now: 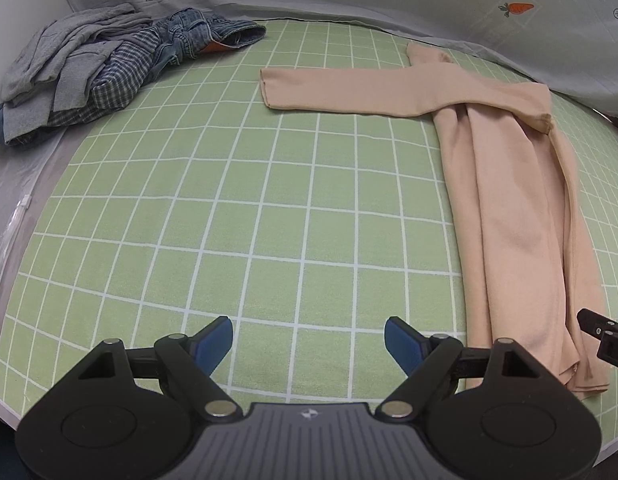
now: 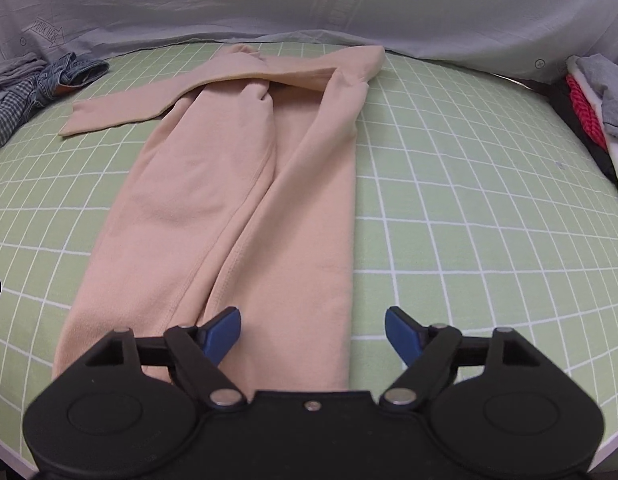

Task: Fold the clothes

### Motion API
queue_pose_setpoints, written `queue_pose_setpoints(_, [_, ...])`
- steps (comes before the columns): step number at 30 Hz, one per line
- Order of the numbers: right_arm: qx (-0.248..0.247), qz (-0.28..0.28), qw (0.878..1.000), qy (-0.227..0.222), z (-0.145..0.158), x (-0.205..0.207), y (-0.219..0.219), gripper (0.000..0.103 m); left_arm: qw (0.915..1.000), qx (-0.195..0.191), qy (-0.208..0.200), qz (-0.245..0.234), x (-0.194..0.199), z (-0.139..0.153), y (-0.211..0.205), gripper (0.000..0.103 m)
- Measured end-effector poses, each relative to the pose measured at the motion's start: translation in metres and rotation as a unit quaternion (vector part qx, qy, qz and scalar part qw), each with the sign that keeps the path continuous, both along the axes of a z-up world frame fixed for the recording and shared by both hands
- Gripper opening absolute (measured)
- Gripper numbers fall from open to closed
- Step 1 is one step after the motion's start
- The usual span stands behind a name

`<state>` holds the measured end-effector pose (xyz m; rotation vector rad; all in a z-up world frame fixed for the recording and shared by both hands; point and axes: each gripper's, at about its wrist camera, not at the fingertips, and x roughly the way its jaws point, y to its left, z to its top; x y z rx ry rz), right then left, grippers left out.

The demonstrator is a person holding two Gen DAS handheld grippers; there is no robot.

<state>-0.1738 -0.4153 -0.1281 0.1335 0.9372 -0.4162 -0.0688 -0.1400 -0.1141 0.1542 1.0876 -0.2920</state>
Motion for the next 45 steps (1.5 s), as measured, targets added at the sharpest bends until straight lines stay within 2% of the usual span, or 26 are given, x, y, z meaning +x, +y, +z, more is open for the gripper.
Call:
queue_pose_setpoints(9, [-0.013,-0.016,0.998,-0.053,0.025,0.055,-0.052,0.085,0.9981,-0.014,-0.019,0.056,0.058,0.007,-0.012,0.084])
queue_pose_setpoints(14, [-0.056,0.003,0.995,-0.077,0.040,0.114,-0.078,0.093,0.9965,-0.008,-0.029,0.078,0.111,0.006,-0.025,0.084])
queue_pose_setpoints(20, [-0.056,0.010,0.995,-0.084,0.035,0.192,-0.115,0.094,0.9936,0.000,-0.025,0.110,0.182,-0.008,-0.041,0.084])
queue_pose_setpoints(22, [-0.053,0.018,0.995,-0.084,0.028,0.213,-0.123,0.091,0.9921,0.004,-0.029,0.122,0.204,-0.013,-0.045,0.084])
queue_pose_setpoints(26, [-0.049,0.045,0.996,-0.062,0.005,0.248,-0.132,0.078,0.9910,0.019,-0.038,0.127,0.234,-0.026,-0.052,0.084])
queue_pose_setpoints(30, [-0.042,0.063,0.996,-0.039,-0.016,0.266,-0.135,0.062,0.9921,0.010,-0.042,0.118,0.247,-0.034,-0.054,0.083])
queue_pose_setpoints(31, [-0.037,0.062,0.997,-0.040,-0.019,0.267,-0.136,0.061,0.9926,0.005,-0.043,0.113,0.248,-0.034,-0.054,0.083])
queue_pose_setpoints(32, [-0.032,0.060,0.997,-0.043,-0.022,0.267,-0.138,0.060,0.9930,0.001,-0.046,0.109,0.248,-0.034,-0.054,0.081])
queue_pose_setpoints(34, [-0.009,0.054,0.997,-0.054,-0.023,0.267,-0.141,0.047,0.9935,-0.004,-0.054,0.100,0.248,-0.034,-0.055,0.074])
queue_pose_setpoints(36, [0.003,0.058,0.997,-0.059,-0.024,0.267,-0.141,0.023,0.9938,-0.007,-0.060,0.093,0.246,-0.033,-0.057,0.062])
queue_pose_setpoints(37, [-0.001,0.061,0.996,-0.058,-0.024,0.267,-0.139,0.018,0.9938,-0.009,-0.064,0.091,0.246,-0.033,-0.057,0.057])
queue_pose_setpoints(38, [-0.005,0.064,0.996,-0.056,-0.024,0.268,-0.138,0.009,0.9937,-0.012,-0.066,0.090,0.245,-0.032,-0.058,0.048])
queue_pose_setpoints(39, [-0.007,0.065,0.996,-0.056,-0.023,0.268,-0.137,0.005,0.9935,-0.016,-0.067,0.091,0.244,-0.032,-0.058,0.043])
queue_pose_setpoints(40, [-0.005,0.063,0.996,-0.059,-0.023,0.267,-0.138,0.004,0.9933,-0.021,-0.067,0.092,0.244,-0.031,-0.058,0.029])
queue_pose_setpoints(41, [0.002,0.057,0.996,-0.064,-0.022,0.265,-0.139,0.003,0.9930,-0.032,-0.065,0.094,0.244,-0.031,-0.057,0.011])
queue_pose_setpoints(42, [0.004,0.053,0.996,-0.071,-0.018,0.262,-0.140,0.003,0.9923,-0.043,-0.063,0.098,0.244,-0.030,-0.055,0.005])
queue_pose_setpoints(45, [0.002,0.043,0.995,-0.094,-0.004,0.254,-0.141,0.002,0.9895,-0.069,-0.062,0.110,0.242,-0.026,-0.049,0.004])
